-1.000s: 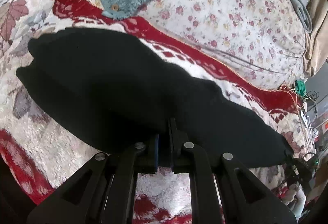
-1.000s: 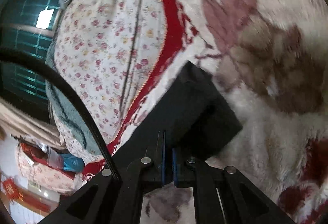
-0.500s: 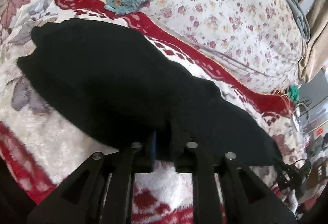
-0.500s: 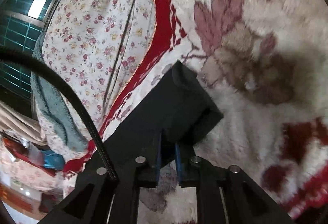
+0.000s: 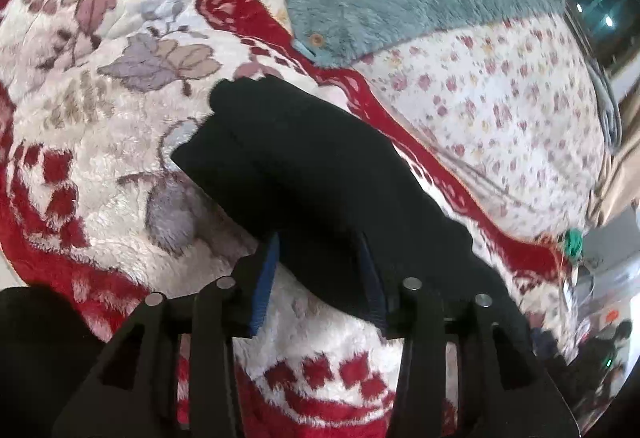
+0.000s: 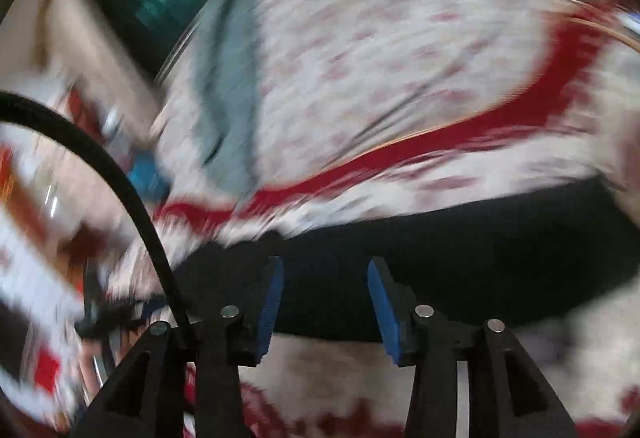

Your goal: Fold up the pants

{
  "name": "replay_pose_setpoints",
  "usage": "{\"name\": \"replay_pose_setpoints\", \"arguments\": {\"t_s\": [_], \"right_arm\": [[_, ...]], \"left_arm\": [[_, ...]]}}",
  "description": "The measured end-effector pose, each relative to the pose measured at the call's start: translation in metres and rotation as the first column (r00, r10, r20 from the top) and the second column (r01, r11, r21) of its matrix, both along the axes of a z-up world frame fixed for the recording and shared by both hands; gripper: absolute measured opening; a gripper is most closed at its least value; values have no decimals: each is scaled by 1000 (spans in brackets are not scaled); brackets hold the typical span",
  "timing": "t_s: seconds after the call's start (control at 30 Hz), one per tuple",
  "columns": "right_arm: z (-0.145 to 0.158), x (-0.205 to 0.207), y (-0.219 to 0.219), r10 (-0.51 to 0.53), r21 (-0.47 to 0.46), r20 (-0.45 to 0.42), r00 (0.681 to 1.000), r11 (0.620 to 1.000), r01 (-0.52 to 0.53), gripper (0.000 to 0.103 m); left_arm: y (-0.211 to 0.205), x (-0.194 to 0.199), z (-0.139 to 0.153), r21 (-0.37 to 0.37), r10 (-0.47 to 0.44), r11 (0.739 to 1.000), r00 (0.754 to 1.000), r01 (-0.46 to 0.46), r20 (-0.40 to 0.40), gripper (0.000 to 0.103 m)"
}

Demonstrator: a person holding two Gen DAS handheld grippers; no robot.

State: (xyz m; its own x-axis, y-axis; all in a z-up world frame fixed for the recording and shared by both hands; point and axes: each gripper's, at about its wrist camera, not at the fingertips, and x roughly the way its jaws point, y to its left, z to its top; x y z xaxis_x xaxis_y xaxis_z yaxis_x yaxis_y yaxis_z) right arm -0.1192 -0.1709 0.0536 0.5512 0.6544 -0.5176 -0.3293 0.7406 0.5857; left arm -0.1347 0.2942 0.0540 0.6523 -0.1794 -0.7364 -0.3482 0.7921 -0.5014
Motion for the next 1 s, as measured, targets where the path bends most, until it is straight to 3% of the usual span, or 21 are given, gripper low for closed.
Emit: {"name": "replay_pose_setpoints", "arguments": {"t_s": [0.1,0.17,0.4,0.53,0.6,0.73,0.8,0.83,0.97,1.0], "right_arm": [[-5,5,78,192,-35,21,981,981,-191,42],[-9,7,130,305,-67,43,951,951,-301,42],[-16,11,230,466,-267,126,876,866,-422,42],[-22,13,260,501,-373,162,850,829,-417,42],[-29,17,269,491,-453,165,856,808,-376,42],[-34,24,278,487,-484,178,855,800,-355,42],[-37,27,280,504,-481,186,844,795,-369,29],[-37,29,281,507,-468,182,842,798,-379,13],[-27,32,272,481,-378,183,858,840,-390,8],[-24,31,268,476,-356,182,860,847,-394,7]], "left_arm": [[6,8,-2,-17,13,1000,1000,-13,2,41],[9,14,-4,-20,18,1000,1000,-18,0,41],[18,32,-6,-39,13,999,1000,-12,19,47],[24,36,-2,-62,18,998,999,-15,48,47],[27,39,-2,-67,15,998,999,-11,49,47],[29,43,-2,-73,20,997,999,-16,51,47],[31,45,-1,-70,26,997,998,-21,60,47],[31,47,-1,-65,31,998,998,-27,61,47],[35,53,-2,-60,33,998,995,-27,95,45],[34,51,0,-50,29,998,994,-24,102,29]]}}
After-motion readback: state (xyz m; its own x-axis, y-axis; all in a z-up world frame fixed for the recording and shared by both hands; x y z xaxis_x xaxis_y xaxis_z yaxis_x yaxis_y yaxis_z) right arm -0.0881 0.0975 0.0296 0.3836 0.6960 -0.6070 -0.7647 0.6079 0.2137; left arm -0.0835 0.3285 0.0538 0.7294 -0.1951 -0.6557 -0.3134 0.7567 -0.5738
